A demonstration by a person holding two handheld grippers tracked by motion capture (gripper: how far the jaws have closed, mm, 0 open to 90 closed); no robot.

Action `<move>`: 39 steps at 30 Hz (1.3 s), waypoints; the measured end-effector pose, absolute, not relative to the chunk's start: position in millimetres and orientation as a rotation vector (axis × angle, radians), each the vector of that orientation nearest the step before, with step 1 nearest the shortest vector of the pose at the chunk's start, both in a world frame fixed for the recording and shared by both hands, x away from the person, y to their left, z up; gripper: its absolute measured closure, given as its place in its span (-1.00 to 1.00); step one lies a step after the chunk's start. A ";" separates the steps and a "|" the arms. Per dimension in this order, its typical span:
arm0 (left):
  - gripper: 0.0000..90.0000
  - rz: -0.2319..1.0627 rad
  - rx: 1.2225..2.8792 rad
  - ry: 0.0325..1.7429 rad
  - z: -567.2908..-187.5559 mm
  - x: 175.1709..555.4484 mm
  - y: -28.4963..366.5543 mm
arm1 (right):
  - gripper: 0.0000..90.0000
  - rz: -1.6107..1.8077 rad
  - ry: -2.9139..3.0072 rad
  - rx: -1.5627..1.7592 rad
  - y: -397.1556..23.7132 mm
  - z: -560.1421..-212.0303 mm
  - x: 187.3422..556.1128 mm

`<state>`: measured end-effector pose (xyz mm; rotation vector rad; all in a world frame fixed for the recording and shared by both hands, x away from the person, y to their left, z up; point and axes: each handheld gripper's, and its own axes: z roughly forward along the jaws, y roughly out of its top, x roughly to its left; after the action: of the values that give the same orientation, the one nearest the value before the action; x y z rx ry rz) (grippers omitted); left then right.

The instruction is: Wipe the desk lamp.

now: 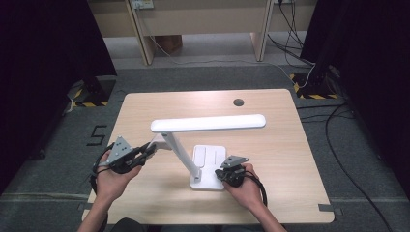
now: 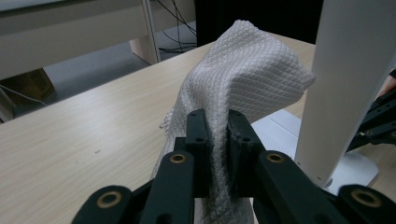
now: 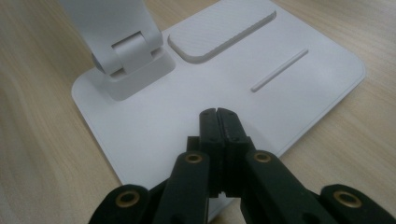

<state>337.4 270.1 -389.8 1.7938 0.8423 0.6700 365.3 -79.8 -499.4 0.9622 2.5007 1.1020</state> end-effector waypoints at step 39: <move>0.80 0.756 1.544 0.719 -325.4 300.8 280.7 | 1.00 1.092 2.494 0.943 -78.0 -499.6 364.3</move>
<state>300.8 280.7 -325.4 1.5435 0.7188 0.7562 364.3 -78.0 -499.6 0.9432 2.4935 1.0917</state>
